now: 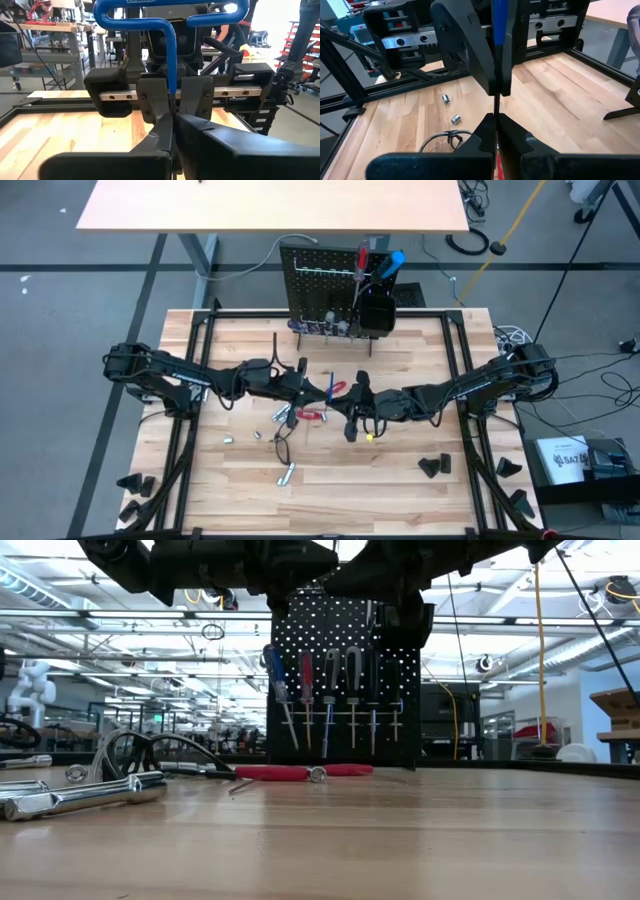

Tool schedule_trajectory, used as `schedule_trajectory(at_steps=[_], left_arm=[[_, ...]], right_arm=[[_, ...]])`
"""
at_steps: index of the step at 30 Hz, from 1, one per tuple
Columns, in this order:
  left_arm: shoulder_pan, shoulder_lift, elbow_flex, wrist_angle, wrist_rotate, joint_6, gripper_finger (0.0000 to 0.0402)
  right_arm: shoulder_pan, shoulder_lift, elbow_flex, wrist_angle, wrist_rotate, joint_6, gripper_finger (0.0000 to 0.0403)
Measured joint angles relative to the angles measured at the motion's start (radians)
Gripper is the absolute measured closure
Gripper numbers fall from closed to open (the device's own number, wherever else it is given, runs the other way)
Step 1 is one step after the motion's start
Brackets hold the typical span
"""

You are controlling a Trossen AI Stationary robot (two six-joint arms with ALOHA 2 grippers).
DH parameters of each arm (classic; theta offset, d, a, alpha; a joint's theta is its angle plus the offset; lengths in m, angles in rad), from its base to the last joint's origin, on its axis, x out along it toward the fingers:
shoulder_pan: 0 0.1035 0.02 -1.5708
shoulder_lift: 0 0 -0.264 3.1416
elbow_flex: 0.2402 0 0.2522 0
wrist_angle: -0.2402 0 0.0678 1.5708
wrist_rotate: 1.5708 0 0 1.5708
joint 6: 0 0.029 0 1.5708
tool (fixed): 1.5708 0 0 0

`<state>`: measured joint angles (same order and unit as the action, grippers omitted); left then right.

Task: Hang tools onto peg board
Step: Hang the blue pick tool onto the peg board

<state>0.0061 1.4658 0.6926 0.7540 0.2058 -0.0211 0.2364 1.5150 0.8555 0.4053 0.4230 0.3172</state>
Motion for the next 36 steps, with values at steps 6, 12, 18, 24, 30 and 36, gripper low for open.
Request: schedule_trajectory(at_steps=[6,12,18,24,30,36], left_arm=[[-0.002,0.000,0.000,-0.001,-0.008,0.000,0.0397],[-0.002,0.000,0.000,-0.001,-0.052,-0.026,0.0399],[-0.002,-0.008,-0.001,-0.010,-0.101,-0.026,0.0400],[0.001,-0.088,0.008,-0.076,-0.302,-0.020,0.0401],[0.000,-0.107,0.107,-0.162,-0.537,-0.022,0.0401],[0.010,-0.020,0.297,-0.263,-0.708,0.012,0.0401]], right_arm=[[0.000,0.000,0.000,0.000,-0.003,-0.018,0.0402],[0.000,0.000,0.000,0.000,-0.002,-0.039,0.0359],[0.001,-0.044,-0.001,-0.050,-0.003,-0.075,0.0263],[0.015,-0.263,-0.001,-0.458,0.147,0.044,0.0184],[0.096,-0.427,-0.001,-0.894,0.384,0.313,0.0161],[0.157,-0.449,-0.001,-1.127,0.488,0.476,0.0163]])
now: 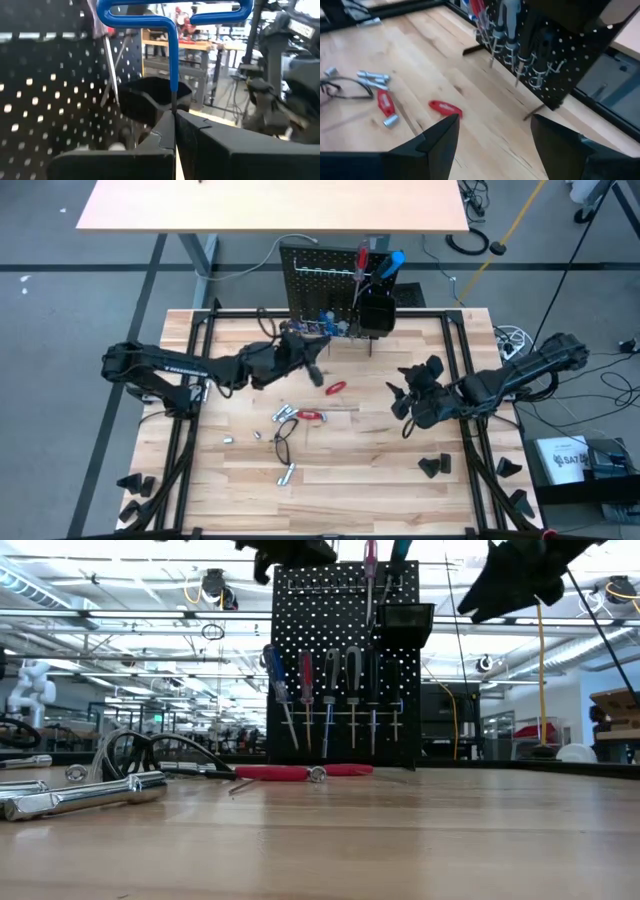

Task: Hang tools onto peg board
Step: Hang the blue pick tool onto the peg board

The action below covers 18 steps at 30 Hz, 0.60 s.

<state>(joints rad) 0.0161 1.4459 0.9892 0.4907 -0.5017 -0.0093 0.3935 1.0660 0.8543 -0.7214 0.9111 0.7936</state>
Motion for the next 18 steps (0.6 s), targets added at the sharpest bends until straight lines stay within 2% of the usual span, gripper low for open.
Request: schedule_trajectory(at_steps=[7,11,18], left_arm=[[0.044,0.146,0.186,-0.048,-0.067,0.015,0.0401],[0.059,0.217,0.251,-0.040,-0.160,0.028,0.0402],[0.100,0.281,0.357,-0.032,-0.160,0.146,0.0402]], right_arm=[[0.008,0.000,0.000,-0.015,-0.001,-0.025,0.0164],[0.008,0.000,0.000,-0.017,-0.047,-0.050,0.0164],[0.008,0.000,0.000,-0.047,-0.072,-0.063,0.0165]])
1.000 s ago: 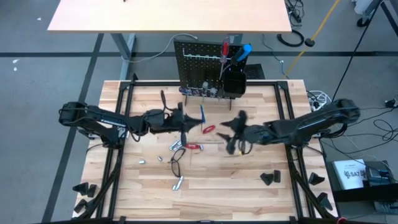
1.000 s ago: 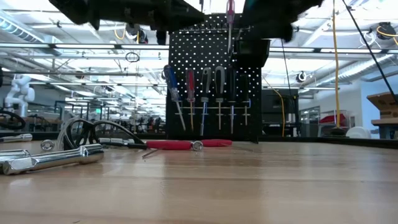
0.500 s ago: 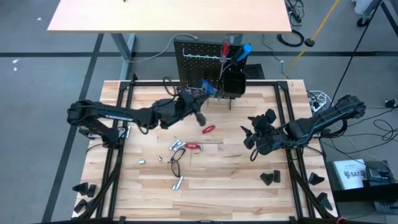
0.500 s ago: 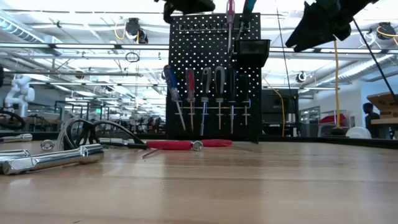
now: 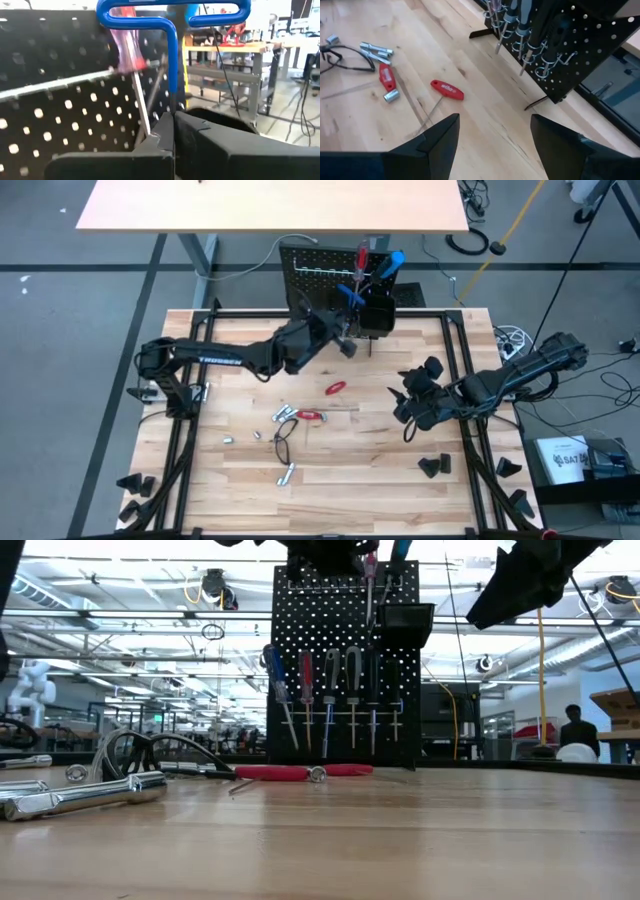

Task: Hang tools onto peg board
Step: Hang the blue pick tool onto the peg board

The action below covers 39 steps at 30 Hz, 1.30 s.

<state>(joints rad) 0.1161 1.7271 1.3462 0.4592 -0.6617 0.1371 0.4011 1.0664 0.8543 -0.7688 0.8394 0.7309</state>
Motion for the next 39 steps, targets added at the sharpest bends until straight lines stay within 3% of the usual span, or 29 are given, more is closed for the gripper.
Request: schedule_trajectory(at_steps=[22,39], left_arm=[[0.094,0.001,0.032,-0.005,0.034,-0.080,0.0402],[0.103,0.069,0.087,-0.005,-0.032,-0.071,0.0402]], right_arm=[[0.000,0.000,0.000,-0.005,0.001,0.007,0.0165],[0.000,0.001,0.000,0.002,0.001,0.009,0.0165]])
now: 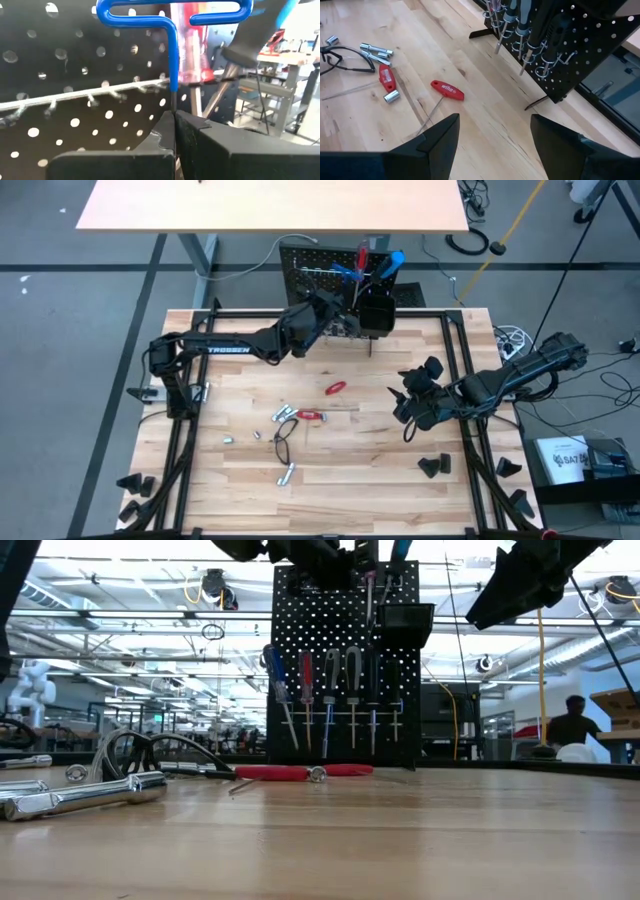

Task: Hang tools onto peg board
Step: Hang the blue pick tool onto the peg board

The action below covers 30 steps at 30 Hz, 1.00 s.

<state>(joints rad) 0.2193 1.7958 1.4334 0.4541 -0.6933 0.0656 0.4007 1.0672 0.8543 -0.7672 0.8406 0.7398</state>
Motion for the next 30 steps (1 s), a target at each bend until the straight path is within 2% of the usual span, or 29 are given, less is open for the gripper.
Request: schedule_trajectory(at_steps=[30], left_arm=[[0.062,0.022,-0.001,-0.109,0.061,-0.091,0.0401]], right_arm=[[0.000,0.001,0.000,0.008,-0.005,0.004,0.0165]])
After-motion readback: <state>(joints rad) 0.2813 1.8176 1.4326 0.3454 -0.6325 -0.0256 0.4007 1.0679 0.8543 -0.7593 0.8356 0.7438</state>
